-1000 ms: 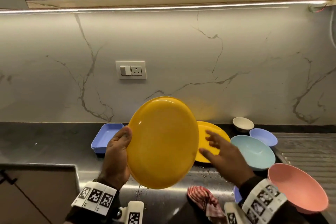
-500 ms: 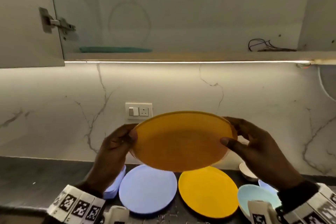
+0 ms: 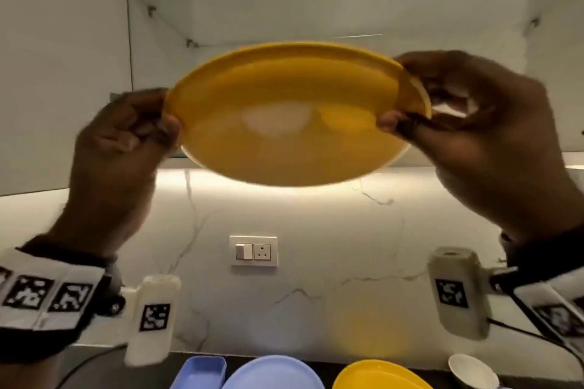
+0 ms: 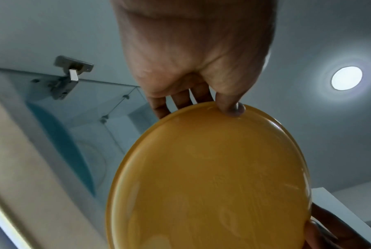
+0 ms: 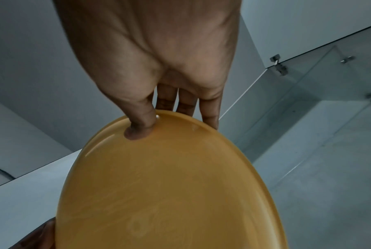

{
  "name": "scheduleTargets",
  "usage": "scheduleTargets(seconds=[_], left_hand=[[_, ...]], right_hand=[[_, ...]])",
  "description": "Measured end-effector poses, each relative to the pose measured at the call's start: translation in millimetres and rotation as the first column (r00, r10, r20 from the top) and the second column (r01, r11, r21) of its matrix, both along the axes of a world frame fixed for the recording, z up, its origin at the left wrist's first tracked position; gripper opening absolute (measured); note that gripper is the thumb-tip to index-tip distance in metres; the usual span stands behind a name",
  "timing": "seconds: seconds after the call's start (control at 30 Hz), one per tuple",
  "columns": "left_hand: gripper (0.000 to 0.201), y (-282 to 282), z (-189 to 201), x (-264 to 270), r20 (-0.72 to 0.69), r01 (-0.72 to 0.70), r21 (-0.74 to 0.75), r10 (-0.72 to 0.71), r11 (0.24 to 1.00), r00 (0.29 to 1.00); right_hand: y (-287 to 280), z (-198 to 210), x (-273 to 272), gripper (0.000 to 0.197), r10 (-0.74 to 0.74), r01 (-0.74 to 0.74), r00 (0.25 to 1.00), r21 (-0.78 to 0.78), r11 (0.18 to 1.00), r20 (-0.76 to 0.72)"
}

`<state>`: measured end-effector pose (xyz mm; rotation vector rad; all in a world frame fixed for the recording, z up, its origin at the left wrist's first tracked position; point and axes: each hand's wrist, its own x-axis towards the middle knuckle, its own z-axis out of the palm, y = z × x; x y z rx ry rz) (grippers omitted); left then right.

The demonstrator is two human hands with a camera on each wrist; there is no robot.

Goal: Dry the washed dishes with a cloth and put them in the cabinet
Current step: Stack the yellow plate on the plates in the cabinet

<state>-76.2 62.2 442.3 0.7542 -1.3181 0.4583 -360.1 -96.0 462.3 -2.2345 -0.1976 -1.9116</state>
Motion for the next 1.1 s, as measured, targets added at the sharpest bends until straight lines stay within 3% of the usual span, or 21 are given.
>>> scheduleTargets(seconds=[0.13, 0.27, 0.37, 0.53, 0.77, 0.9, 1.03, 1.1], left_hand=[[0.021, 9, 32, 26, 0.14, -0.181, 0.042, 0.173, 0.983, 0.975], [0.024, -3, 37, 65, 0.191, -0.36, 0.087, 0.339, 0.929, 0.921], [0.042, -12, 36, 96, 0.21, -0.451, 0.092, 0.426, 0.888, 0.88], [0.041, -21, 26, 133, 0.287, -0.635, 0.138, 0.583, 0.76, 0.76], [0.017, -41, 27, 166, 0.303, -0.731, 0.191, 0.668, 0.655, 0.679], [0.022, -52, 21, 186, 0.361, -0.745, 0.23, 0.656, 0.626, 0.663], [0.038, -60, 15, 199, 0.386, -0.718, 0.301, 0.608, 0.627, 0.693], [0.047, -63, 11, 202, 0.414, -0.736, 0.3, 0.613, 0.606, 0.673]], right_hand=[[-8, 28, 38, 0.038, -0.097, 0.097, 0.995, -0.071, 0.993, -0.002], [-32, 30, 94, 0.028, -0.289, 0.282, 0.957, -0.138, 0.949, -0.031], [-48, 22, 130, 0.018, -0.379, 0.359, 0.922, -0.189, 0.914, -0.083], [-59, 15, 176, 0.018, -0.541, 0.505, 0.826, -0.222, 0.834, -0.156], [-53, 9, 230, 0.058, -0.511, 0.501, 0.792, -0.122, 0.857, -0.335], [-57, 2, 251, 0.052, -0.443, 0.48, 0.766, -0.046, 0.876, -0.465], [-62, 6, 262, 0.055, -0.477, 0.543, 0.668, -0.064, 0.837, -0.571], [-63, 6, 267, 0.057, -0.522, 0.592, 0.616, -0.09, 0.801, -0.59]])
